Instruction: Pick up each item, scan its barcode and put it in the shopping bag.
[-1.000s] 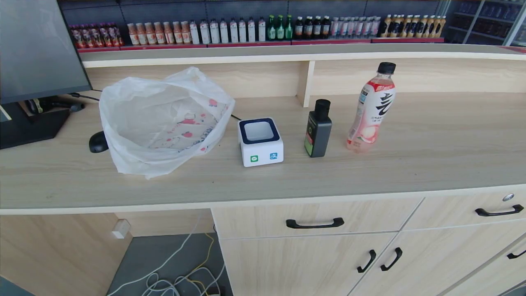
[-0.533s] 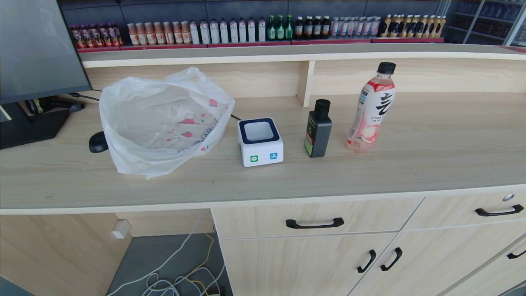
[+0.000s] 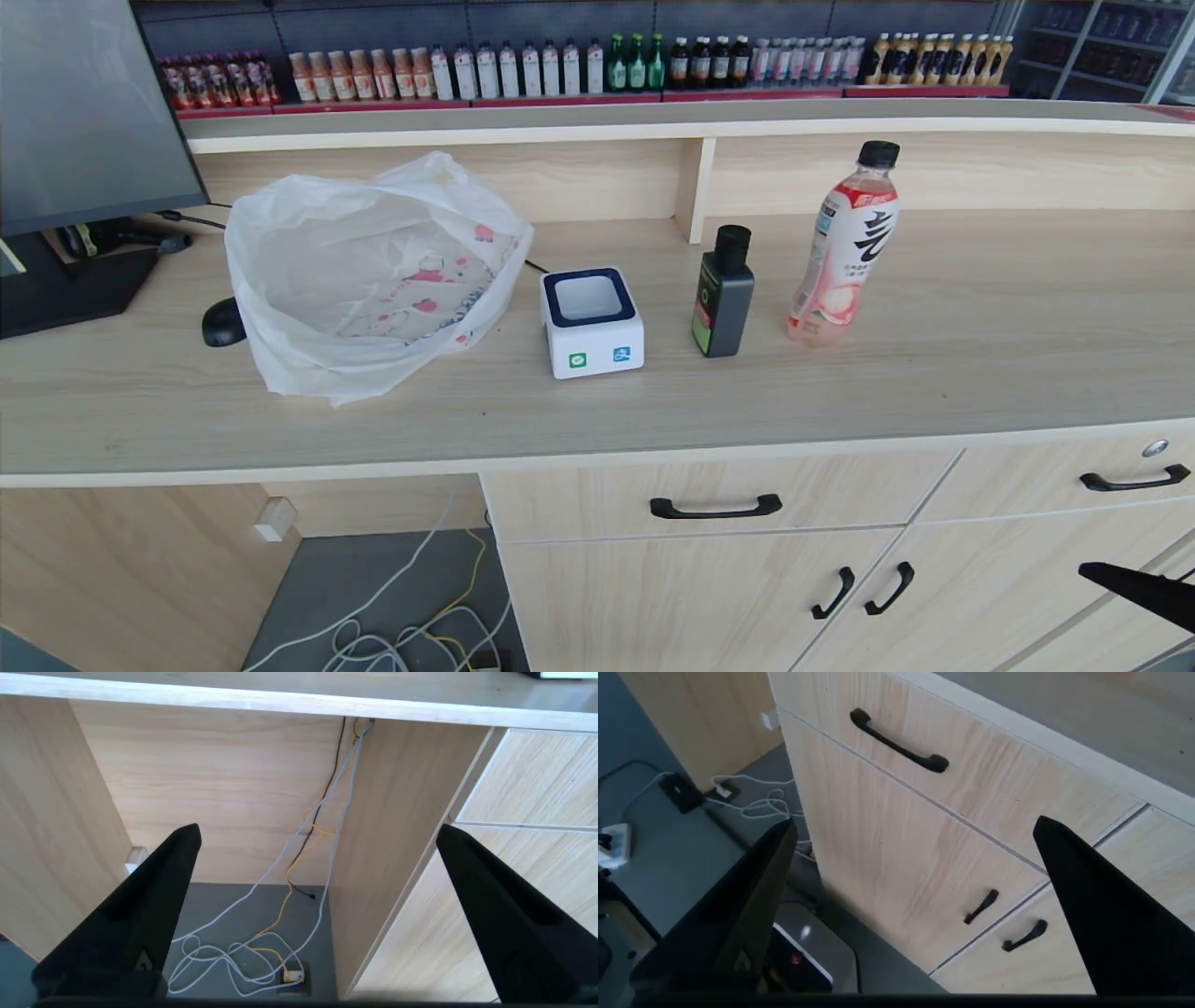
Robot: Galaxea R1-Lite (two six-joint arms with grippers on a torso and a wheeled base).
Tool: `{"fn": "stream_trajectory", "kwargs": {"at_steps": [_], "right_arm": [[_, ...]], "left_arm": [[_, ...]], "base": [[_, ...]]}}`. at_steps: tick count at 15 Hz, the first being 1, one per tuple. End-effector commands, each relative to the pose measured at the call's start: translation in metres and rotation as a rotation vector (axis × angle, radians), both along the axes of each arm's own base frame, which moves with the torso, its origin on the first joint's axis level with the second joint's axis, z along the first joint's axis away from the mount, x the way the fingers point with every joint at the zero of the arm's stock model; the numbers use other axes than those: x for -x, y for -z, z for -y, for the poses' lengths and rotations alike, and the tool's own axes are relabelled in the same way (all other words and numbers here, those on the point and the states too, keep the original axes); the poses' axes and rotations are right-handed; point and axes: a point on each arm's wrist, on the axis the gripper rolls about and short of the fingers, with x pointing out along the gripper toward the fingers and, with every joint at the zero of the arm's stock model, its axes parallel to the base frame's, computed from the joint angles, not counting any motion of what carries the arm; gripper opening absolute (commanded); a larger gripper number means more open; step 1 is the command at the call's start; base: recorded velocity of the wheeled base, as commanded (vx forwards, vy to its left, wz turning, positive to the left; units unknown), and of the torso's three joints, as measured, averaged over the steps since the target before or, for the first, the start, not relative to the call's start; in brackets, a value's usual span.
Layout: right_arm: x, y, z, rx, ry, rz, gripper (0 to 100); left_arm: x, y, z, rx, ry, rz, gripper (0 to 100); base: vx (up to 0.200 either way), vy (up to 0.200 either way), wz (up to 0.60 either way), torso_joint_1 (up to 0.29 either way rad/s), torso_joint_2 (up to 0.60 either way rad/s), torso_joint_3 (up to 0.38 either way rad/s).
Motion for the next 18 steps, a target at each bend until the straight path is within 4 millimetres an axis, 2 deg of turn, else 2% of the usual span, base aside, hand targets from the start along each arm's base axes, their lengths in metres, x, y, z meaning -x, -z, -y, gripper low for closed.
{"fn": "stream_trajectory", "kwargs": {"at_steps": [1, 4, 8, 18], "right_arm": [[-0.019, 0.004, -0.013, 0.033, -0.069, -0.071, 100], [-0.043, 0.002, -0.033, 0.032, -0.141, -0.074, 100], [-0.053, -0.006, -0.055, 0.0, -0.237, -0.11, 100], [-0.063, -0.016, -0.062, -0.045, -0.235, -0.063, 100]], "left_arm": [[0.0, 0.0, 0.0, 0.0, 0.0, 0.0, 100], [0.0, 0.0, 0.0, 0.0, 0.0, 0.0, 100], [0.0, 0.0, 0.0, 0.0, 0.002, 0.0, 100], [0.0, 0.0, 0.0, 0.0, 0.0, 0.0, 100]], "base": [[0.0, 0.0, 0.0, 0.0, 0.0, 0.0], [0.0, 0.0, 0.0, 0.0, 0.0, 0.0], [0.0, 0.0, 0.0, 0.0, 0.0, 0.0], [0.0, 0.0, 0.0, 0.0, 0.0, 0.0]]}}
